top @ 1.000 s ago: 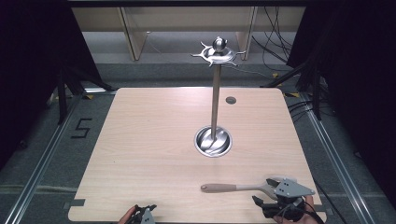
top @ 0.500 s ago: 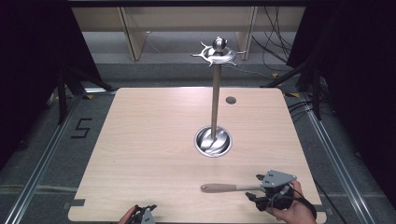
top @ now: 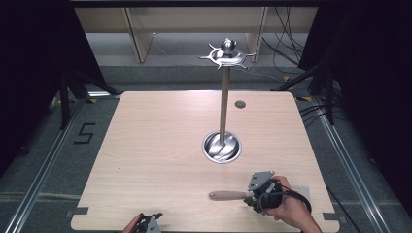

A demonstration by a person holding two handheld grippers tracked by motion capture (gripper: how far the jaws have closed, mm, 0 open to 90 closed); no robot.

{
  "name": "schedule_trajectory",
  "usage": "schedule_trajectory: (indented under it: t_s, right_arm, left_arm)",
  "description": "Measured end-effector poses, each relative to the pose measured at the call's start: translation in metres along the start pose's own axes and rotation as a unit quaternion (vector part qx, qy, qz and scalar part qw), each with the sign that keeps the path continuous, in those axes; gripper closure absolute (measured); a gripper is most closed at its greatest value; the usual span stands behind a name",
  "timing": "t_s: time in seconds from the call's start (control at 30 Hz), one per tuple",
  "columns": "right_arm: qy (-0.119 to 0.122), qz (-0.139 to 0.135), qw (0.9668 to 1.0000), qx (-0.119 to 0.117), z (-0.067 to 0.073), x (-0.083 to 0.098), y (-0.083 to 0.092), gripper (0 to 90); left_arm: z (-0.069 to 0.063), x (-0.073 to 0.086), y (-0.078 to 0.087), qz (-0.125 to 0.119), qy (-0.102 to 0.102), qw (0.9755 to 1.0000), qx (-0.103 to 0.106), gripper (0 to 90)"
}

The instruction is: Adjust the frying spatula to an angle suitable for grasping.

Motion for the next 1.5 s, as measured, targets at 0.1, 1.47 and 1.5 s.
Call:
schedule_trajectory:
  t_s: [0.1,1.47,1.5]
  right_arm:
    - [0.005,0.012,0.9998,-0.012,0.000,-0.001,-0.003,51.2]
    - [0.035,0.103,0.9914,-0.072,-0.004,-0.007,-0.020,67.6]
    - [0.037,0.113,0.9898,-0.079,-0.004,-0.008,-0.020,68.0]
  left_arm:
    - [0.000,0.000,0.000,0.000,0.000,1.0000,-0.002,15.6]
    - [0.000,0.001,-0.001,0.001,0.007,1.0000,0.003,15.6]
    - [0.000,0.000,-0.002,-0.005,0.015,0.9999,0.002,15.6]
Point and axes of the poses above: each handheld gripper's, and its own axes: y roughly backward along the jaws, x roughly out of its underside, z roughly to its left, the point moved 10 cm from there along -y, roughly forward along the jaws, and after that the axes turned 4 degrees about -x, right-handed, at the moved point
